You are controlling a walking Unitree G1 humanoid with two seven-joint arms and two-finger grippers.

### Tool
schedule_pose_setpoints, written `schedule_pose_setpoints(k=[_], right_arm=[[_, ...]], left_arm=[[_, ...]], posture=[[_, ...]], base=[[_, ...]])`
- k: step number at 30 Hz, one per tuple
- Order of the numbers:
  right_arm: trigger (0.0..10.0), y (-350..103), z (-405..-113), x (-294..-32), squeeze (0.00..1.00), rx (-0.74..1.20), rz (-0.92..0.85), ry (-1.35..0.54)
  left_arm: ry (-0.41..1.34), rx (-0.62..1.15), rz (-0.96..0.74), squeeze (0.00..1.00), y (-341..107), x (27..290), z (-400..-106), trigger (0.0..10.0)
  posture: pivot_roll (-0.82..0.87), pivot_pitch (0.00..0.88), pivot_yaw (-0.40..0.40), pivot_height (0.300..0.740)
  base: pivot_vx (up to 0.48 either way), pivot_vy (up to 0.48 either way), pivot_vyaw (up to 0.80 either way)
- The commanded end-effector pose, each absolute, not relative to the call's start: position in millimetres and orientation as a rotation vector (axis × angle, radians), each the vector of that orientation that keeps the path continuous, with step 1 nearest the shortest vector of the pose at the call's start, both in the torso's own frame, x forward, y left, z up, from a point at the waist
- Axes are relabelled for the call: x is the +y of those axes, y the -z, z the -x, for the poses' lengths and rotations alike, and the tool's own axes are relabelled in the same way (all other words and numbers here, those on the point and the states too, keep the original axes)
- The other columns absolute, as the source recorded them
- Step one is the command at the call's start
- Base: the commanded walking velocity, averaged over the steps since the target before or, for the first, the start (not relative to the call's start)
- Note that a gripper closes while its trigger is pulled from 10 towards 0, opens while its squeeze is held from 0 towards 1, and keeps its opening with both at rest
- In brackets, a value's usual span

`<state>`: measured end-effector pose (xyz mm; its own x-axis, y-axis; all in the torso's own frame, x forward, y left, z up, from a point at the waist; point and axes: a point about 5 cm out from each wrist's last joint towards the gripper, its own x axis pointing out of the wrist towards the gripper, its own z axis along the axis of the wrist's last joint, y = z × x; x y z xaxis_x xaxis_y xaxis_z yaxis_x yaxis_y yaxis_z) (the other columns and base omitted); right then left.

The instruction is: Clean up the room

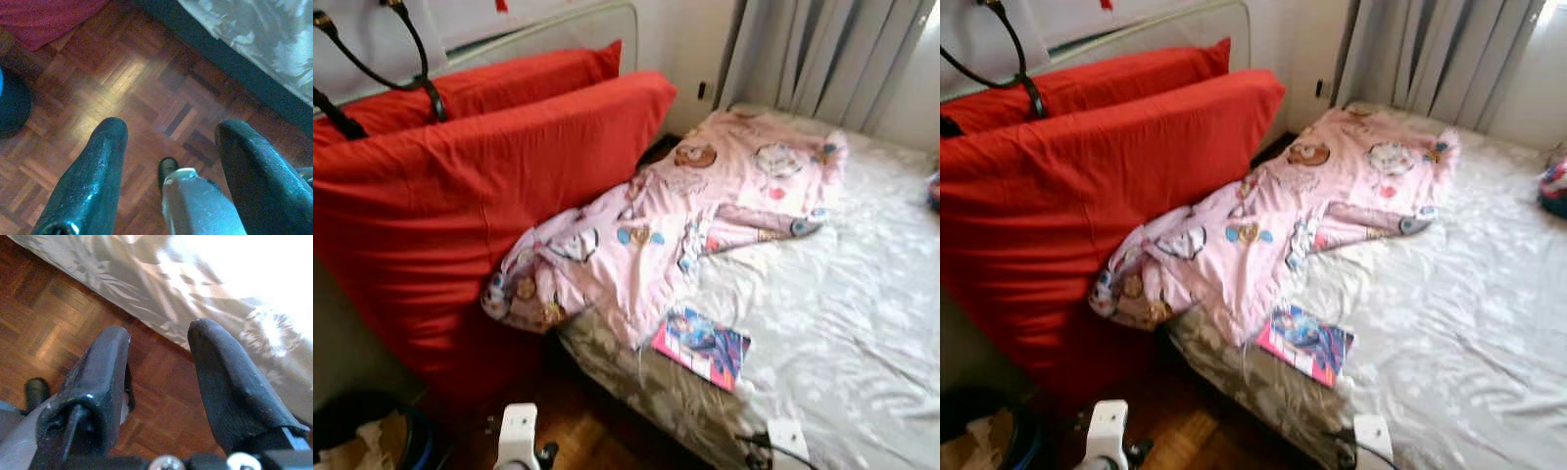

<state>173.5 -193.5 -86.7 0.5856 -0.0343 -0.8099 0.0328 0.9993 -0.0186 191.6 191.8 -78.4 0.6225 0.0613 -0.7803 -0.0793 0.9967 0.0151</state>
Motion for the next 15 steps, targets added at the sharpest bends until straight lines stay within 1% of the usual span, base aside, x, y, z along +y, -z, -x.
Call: schedule_pose_setpoints(k=[1,4,15], right_arm=[[10.0,93.4,-148.2,-211.9,0.0,0.96,-0.104,0.152],[10.0,93.3,-148.3,-211.9,0.0,0.959,-0.1,0.15],[10.0,92.3,-149.4,-211.8,0.0,0.934,-0.113,0.158]], left_arm=[[-0.017,0.84,-0.019,0.0,57.0,185.6,-232.7,10.0],[-0.015,0.839,-0.021,0.0,56.9,185.7,-232.7,10.0],[-0.01,0.837,-0.021,0.0,56.7,185.5,-233.0,10.0]], posture=[[-0.18,0.0,0.037,0.74],[-0.18,0.0,0.037,0.74],[-0.18,0.0,0.038,0.74]], base=[[0.0,0.0,-0.76],[0.0,0.0,-0.76],[0.0,0.0,0.0]])
